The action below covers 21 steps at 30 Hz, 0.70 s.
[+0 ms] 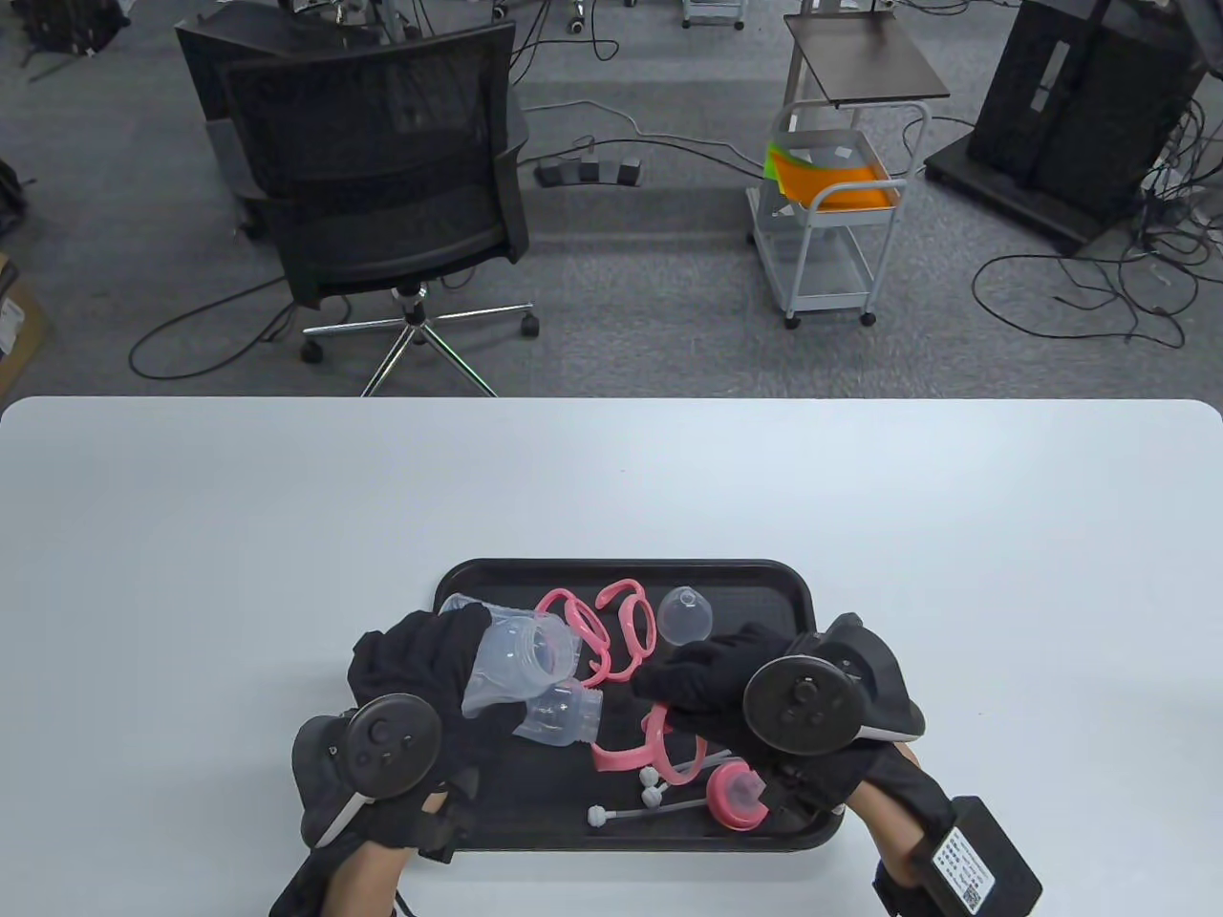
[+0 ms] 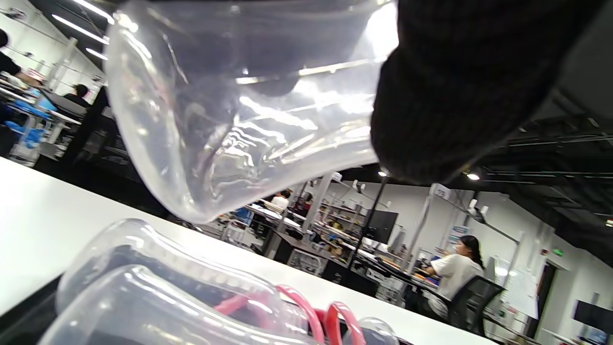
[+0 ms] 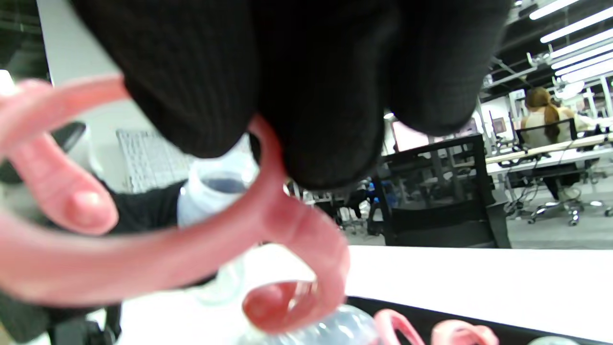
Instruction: Assemble baby bottles from components
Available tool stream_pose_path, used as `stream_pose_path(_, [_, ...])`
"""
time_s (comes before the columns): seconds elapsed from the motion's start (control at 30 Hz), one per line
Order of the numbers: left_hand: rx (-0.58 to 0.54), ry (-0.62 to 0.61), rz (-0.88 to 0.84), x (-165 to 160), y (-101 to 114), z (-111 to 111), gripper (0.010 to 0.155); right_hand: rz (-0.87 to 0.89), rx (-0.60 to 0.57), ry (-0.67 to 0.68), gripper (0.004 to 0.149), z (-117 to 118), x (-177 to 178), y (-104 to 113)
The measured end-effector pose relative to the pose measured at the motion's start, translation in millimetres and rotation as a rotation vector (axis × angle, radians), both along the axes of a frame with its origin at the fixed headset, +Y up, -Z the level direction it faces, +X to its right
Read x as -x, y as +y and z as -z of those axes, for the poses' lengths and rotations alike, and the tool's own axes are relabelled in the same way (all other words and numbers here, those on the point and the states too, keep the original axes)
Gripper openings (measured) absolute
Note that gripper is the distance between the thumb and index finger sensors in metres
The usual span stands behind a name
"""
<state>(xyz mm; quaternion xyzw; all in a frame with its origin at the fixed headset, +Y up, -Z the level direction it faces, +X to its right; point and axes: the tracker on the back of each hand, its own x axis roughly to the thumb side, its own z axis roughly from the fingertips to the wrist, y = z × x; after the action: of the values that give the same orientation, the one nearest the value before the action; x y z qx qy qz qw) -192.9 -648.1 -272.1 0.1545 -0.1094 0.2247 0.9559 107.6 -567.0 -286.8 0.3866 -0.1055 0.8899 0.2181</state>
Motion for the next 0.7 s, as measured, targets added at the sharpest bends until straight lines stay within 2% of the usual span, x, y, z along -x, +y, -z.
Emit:
stream_pose_path(0.2, [-0.004,-0.092,0.064,-16.3,0.3,-3.9,0.1,0.094,-0.065,-0.137,0.044,-0.2,-6.7,3.5])
stream_pose_path(0.33, [0.018,-0.175,0.059,-25.8,-1.1,-5.2,0.1,0.094,-0.138,-0.245,0.043,-2.2,-2.9,1.2])
stream_pose_path(0.57, [0.033,-0.247,0.023,-37.3,-1.9,-7.7,0.1,0.043,-0.139,-0.257,0.044,-2.5,10.6,-9.5])
stream_pose_path(0.7, [0.043,-0.267,-0.003,-40.3,-2.8,-7.7,0.1,-0.003,-0.193,-0.28,0.045,-6.3,18.4,-14.1])
